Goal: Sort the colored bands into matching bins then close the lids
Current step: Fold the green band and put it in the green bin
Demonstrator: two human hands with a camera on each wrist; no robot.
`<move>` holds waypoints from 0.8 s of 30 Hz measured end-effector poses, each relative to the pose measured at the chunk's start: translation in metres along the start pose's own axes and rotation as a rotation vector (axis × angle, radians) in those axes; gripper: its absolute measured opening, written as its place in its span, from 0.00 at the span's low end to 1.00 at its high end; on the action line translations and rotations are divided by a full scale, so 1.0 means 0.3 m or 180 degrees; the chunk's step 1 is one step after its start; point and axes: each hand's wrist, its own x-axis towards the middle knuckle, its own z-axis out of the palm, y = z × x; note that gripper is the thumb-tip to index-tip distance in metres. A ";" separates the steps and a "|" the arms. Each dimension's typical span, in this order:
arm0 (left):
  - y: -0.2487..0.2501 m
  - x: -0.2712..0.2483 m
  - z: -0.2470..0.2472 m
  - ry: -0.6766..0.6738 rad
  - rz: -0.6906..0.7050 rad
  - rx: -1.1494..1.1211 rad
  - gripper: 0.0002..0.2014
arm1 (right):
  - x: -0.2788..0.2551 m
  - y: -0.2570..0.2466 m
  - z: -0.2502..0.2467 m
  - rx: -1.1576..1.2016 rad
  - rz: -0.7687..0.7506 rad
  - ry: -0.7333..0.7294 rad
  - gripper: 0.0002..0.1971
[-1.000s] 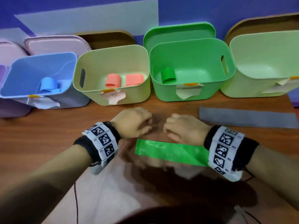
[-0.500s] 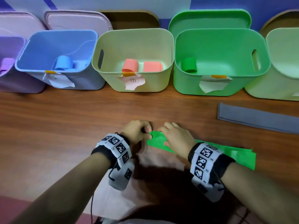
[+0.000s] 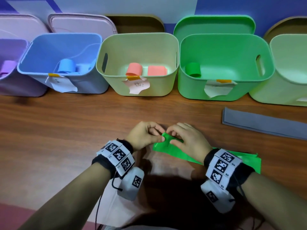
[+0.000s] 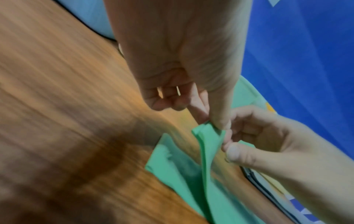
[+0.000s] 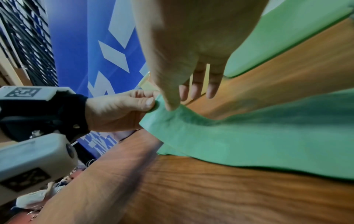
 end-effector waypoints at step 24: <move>0.202 -0.024 0.095 0.0121 -0.1775 -0.2194 0.12 | -0.161 -0.060 -0.159 -0.0961 -0.0577 0.1914 0.10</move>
